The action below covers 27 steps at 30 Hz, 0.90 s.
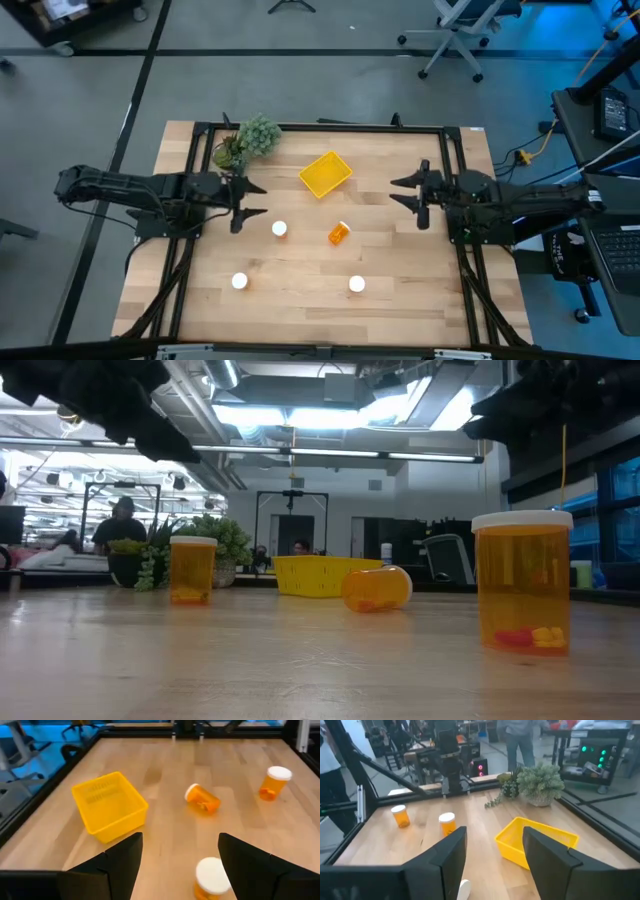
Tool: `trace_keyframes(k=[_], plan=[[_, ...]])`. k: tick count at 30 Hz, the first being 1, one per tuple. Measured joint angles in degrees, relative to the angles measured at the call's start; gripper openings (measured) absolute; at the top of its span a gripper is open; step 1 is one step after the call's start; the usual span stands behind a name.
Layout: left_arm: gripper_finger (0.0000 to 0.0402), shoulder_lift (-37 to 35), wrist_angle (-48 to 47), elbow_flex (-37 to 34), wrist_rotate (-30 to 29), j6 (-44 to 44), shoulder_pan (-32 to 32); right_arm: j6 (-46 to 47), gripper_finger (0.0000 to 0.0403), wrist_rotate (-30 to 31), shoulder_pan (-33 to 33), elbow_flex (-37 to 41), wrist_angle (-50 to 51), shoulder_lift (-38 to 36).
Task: Pick and place pill bottles into a basket
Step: Put the orange pill bottle into the yellow bin
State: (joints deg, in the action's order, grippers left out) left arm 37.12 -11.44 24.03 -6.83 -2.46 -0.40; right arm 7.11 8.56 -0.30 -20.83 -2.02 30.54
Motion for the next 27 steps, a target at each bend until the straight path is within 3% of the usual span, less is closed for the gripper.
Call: trace_keyframes(k=[8,15,27], plan=[[0.0255,1.85,-7.24,0.18,-0.11,-6.68,-1.22,-2.81,0.0197,0.0,0.0,-5.24,4.79,4.59],[0.0241,5.73,-6.76,0.18,-0.07,-11.41,-8.14,-2.92,0.0197,0.0,0.0,-5.28,4.44,5.31],[0.0248,18.27,-3.59,0.16,-14.07,-19.06,-16.19,-2.86,0.0197,0.0,0.02,-5.28,4.42,5.47]])
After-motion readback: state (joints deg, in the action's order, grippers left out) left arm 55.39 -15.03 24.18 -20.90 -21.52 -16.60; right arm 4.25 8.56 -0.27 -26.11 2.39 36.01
